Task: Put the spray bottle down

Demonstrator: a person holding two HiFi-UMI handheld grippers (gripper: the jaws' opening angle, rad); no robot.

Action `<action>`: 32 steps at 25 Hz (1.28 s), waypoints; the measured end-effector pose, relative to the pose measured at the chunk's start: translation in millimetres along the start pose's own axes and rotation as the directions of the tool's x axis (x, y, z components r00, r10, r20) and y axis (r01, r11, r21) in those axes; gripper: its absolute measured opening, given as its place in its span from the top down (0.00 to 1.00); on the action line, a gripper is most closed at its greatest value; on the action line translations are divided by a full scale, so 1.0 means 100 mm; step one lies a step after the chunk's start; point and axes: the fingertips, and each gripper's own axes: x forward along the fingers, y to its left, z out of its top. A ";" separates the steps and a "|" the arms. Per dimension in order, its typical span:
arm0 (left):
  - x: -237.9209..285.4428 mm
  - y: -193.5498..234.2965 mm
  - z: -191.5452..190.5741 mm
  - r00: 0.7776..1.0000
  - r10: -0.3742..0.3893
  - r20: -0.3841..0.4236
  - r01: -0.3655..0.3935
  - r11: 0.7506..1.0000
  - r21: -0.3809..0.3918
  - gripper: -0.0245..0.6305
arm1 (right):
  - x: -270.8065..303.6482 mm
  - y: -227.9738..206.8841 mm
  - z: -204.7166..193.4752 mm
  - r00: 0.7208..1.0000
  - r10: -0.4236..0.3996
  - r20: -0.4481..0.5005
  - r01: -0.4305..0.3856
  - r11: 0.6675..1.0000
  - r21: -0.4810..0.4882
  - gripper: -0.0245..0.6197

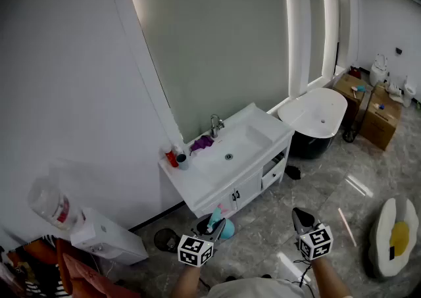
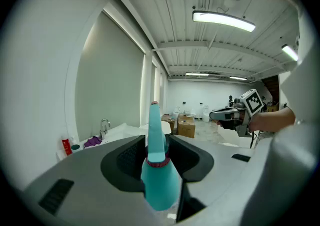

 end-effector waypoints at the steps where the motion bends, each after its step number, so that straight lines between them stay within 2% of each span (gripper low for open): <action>1: 0.01 0.01 0.01 1.000 0.001 -0.001 -0.001 1.000 0.001 0.74 | 0.01 -0.01 0.01 1.000 0.000 0.002 0.000 1.000 0.000 0.95; 12: 0.10 0.05 0.01 1.000 0.015 -0.014 -0.015 1.000 -0.002 0.74 | 0.15 -0.11 0.01 1.000 0.000 0.003 0.000 0.999 0.037 0.95; 17: 0.19 0.02 -0.03 0.999 0.030 -0.024 -0.030 0.999 -0.011 0.74 | 0.17 -0.22 -0.01 1.000 0.013 -0.006 -0.012 1.000 0.025 0.95; 23: 0.32 -0.16 0.01 0.999 0.042 -0.022 -0.043 0.999 -0.012 0.74 | 0.14 -0.42 0.01 0.999 0.035 -0.005 -0.035 0.999 0.002 0.95; 32: 0.52 -0.52 -0.06 0.998 0.062 -0.025 -0.063 0.998 -0.030 0.74 | 0.05 -0.62 -0.17 0.995 0.092 -0.037 -0.092 0.996 -0.015 0.95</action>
